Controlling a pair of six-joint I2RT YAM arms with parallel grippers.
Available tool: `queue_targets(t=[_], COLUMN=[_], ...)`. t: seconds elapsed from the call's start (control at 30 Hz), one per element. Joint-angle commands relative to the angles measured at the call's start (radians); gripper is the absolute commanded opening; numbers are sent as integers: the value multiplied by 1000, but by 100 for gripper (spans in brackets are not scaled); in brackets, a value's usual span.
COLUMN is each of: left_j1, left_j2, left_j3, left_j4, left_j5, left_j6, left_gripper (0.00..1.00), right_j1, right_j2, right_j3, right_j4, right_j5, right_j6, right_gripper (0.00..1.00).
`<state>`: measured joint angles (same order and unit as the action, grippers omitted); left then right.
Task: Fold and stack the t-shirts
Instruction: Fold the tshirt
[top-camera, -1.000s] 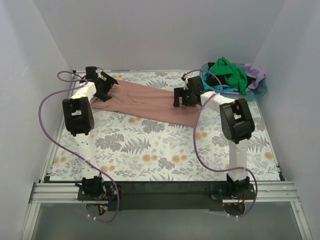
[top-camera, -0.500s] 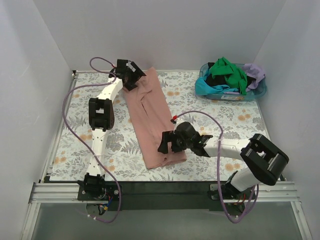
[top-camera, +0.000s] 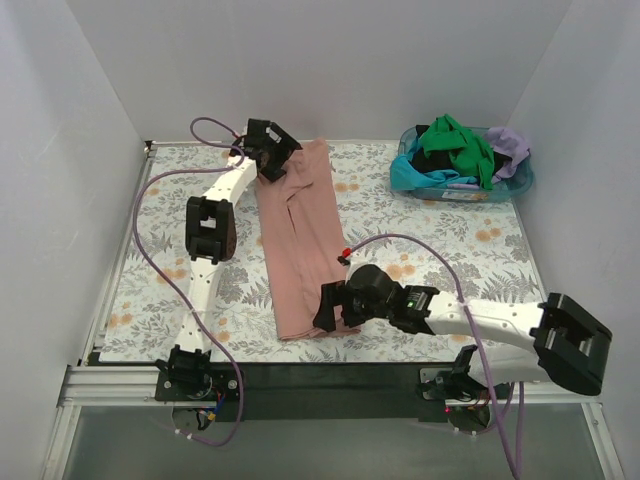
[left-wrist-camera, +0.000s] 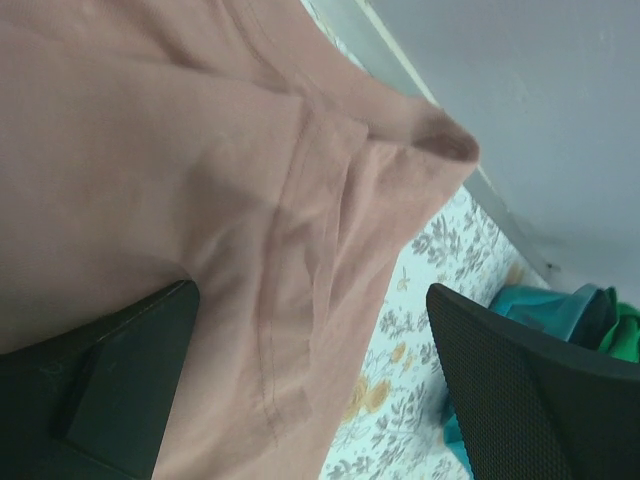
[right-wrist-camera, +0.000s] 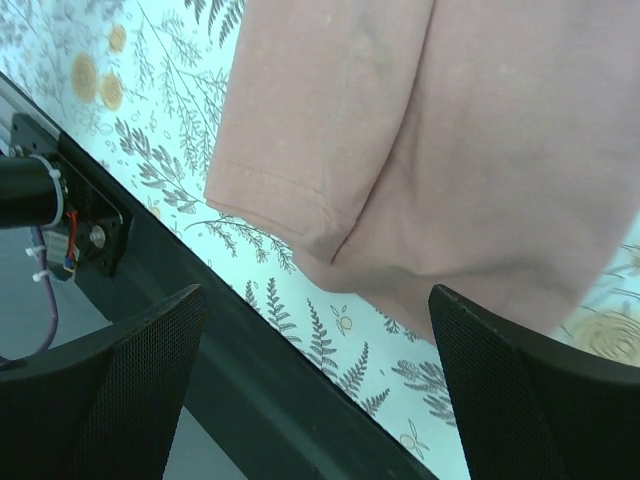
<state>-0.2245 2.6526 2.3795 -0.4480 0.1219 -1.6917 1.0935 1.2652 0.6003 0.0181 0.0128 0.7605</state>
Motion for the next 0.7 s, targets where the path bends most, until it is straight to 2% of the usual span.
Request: queue_targets(t=[0.0,0.1,0.2,0.3,0.33,0.37,0.4,0.43,0.47,0.5,0.53,0.57,0.6,0.67], left_j1=[-45,-56,-59,-94,-111,-151,-170,-194,-229,-257,-278,-300,-361,-404], left_j2=[-170,-313,-494,-744,-808,-961,-1027,-1110,-1179,-1321,-1383,-1439,-1500,-1609], left_j3=[-31,-32,-135,-453,-675,-791,-897,-1022,-1212,-1315,-1400,-1559,-1627,-1732], left_j4=[-49,-173,-285,-298,-296,-250,-223,-198,-169,-152,-138,-132,-120,-130], left_j5=[-11,-34,-42,-79,-100,-110,-110,-138,-163,-172,-179,-188,-188,-170], left_j6=[53,101,133,155,133,135,127,109,45,17,-9,-55,-113,-150], left_gripper=[98,98,98,98,98,98,98,98,98,98,98,98,98,98], right_j1=[5,5,-3,-9,-14,-17,-21,-24,-27,-30,-33,-34,-37,-43], right_j2=[-123,-196,-251,-282,-286,-291,-293,-293,-294,-291,-291,-290,-283,-274], right_j3=[44,39,9,-43,-57,-71,-89,-92,-99,-106,-112,-119,-125,-135], right_j4=[-99,-176,-205,-217,-218,-218,-218,-219,-221,-222,-224,-222,-221,-224], right_j5=[134,199,211,216,214,201,193,190,171,159,153,153,150,150], right_j6=[-7,-12,-7,19,48,62,65,60,59,53,51,49,48,43], right_gripper=[98,98,98,99,98,98,98,98,98,98,98,98,98,98])
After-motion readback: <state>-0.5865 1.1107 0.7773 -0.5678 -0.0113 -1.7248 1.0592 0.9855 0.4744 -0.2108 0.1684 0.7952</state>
